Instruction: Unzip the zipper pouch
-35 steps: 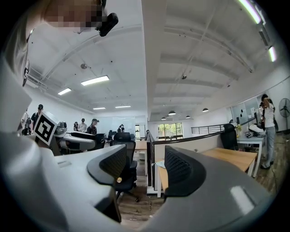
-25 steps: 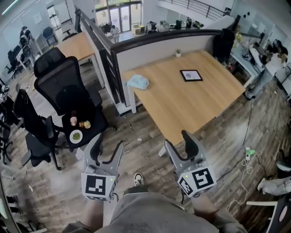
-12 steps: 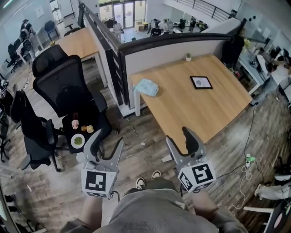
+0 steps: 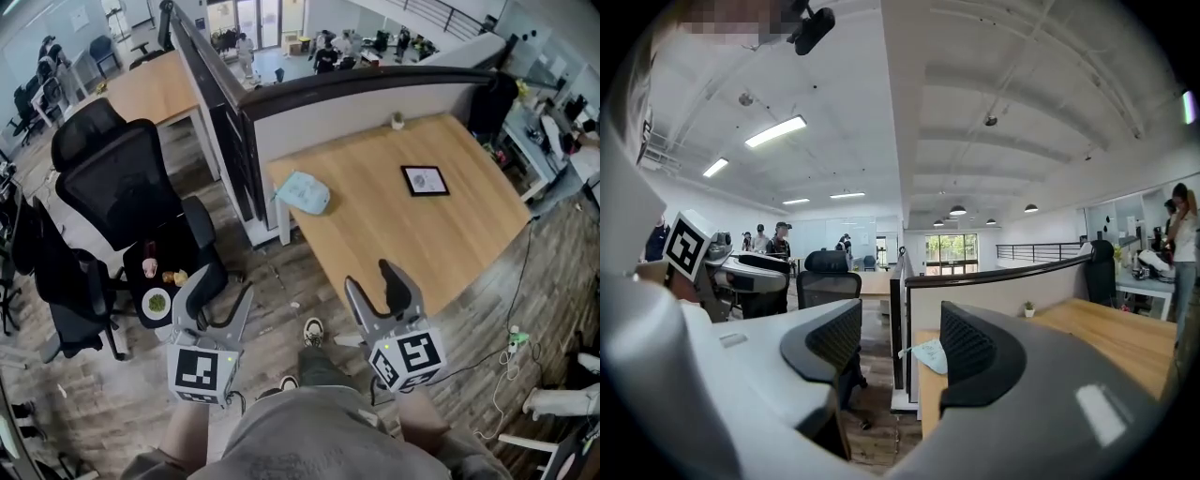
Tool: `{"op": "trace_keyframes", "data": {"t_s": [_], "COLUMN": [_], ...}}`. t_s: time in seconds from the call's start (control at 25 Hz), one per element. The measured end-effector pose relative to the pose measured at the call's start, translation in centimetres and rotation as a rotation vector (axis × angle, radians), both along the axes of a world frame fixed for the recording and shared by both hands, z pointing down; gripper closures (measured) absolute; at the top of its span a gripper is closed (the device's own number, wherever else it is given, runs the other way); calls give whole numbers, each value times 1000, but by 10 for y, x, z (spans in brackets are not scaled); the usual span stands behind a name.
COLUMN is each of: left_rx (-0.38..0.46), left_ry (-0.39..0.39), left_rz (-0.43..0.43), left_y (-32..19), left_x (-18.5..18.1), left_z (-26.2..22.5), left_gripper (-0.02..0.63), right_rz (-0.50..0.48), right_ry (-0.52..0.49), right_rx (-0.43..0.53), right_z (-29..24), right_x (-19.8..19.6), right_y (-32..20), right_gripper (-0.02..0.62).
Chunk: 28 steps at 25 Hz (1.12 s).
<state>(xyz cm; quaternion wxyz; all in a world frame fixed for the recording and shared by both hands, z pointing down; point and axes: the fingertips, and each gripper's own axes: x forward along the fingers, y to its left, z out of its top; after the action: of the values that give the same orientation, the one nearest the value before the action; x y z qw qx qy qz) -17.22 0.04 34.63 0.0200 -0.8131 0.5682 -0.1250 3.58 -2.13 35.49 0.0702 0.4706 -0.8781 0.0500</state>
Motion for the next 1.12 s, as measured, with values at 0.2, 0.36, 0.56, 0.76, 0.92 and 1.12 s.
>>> {"op": "trace_keyframes", "data": {"t_s": [0.2, 0.36, 0.56, 0.76, 0.92, 1.12], "left_rx": [-27, -10, -1, -28, -37, -37], "left_ry": [-10, -25, -31, -23, -25, -38], "left_rz": [-4, -1, -7, -19, -7, 19], "left_y": [-66, -118, -167, -194, -208, -224], "left_x": [14, 27, 40, 43, 37, 20], "left_z": [2, -2, -10, -9, -7, -3], "left_gripper": [345, 339, 334, 333, 333, 333], "right_rz": [-29, -69, -108, -93, -75, -62], "right_ry": [-7, -9, -9, -16, -40, -65], "right_rx": [-21, -23, -33, -35, -39, -69], "right_z": [4, 6, 6, 7, 5, 8], "right_x": [5, 9, 13, 19, 18, 6], "right_y": [-67, -117, -165, -198, -215, -229], "right_gripper": [347, 347, 347, 347, 347, 347]}}
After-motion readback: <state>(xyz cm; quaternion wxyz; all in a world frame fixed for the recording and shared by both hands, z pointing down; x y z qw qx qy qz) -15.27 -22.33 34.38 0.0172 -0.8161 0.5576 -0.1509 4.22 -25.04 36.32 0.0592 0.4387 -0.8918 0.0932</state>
